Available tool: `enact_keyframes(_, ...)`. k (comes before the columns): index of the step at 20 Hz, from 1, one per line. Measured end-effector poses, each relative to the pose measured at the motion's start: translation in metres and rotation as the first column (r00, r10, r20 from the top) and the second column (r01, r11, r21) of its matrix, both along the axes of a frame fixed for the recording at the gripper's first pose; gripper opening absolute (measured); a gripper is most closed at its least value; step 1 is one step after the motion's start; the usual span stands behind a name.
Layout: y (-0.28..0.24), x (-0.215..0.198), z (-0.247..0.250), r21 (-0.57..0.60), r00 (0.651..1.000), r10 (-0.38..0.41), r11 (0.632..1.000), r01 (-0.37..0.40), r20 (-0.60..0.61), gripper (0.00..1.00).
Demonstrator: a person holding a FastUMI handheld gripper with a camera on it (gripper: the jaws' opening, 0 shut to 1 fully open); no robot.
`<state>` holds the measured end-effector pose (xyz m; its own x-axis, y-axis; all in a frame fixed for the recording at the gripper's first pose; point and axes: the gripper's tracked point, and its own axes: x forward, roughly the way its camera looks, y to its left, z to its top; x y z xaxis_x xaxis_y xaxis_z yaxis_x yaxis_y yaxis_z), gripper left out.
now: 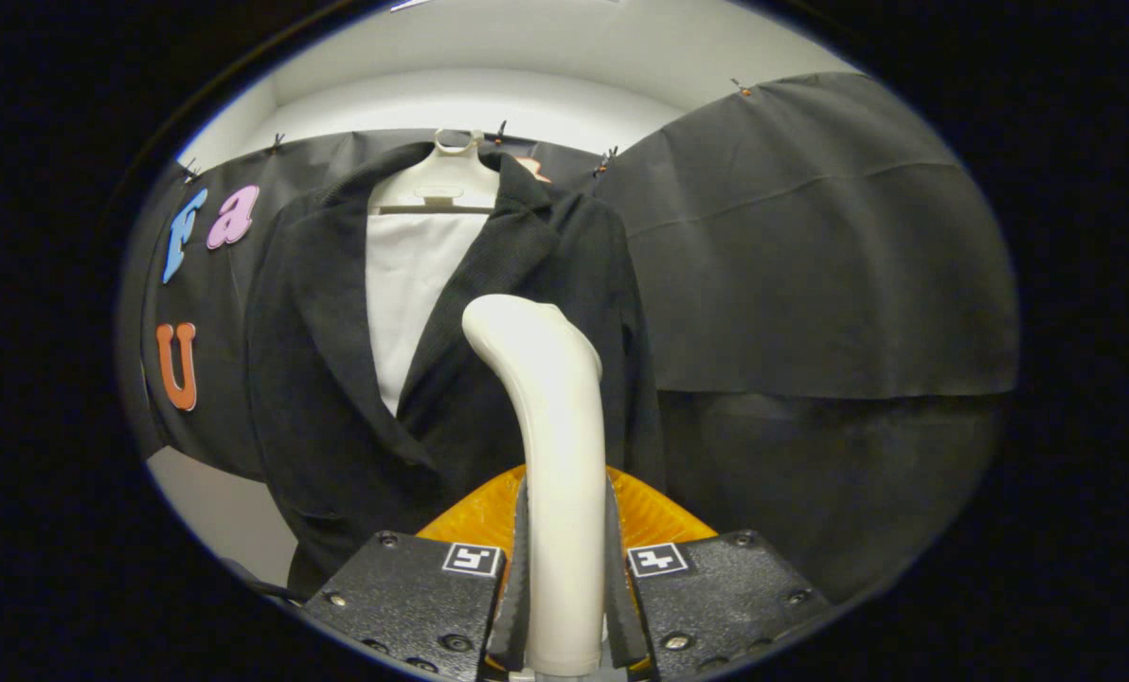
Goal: Iron the clothes twice with a garment steamer, once on the left side and once on the right side.
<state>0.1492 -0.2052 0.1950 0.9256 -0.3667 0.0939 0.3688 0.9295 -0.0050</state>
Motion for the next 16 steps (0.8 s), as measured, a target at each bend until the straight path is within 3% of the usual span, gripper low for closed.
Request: enact_keyframes(16,0.006,-0.012,-0.105,0.037,0.982,-0.018,0.999,0.025,-0.191,0.36)
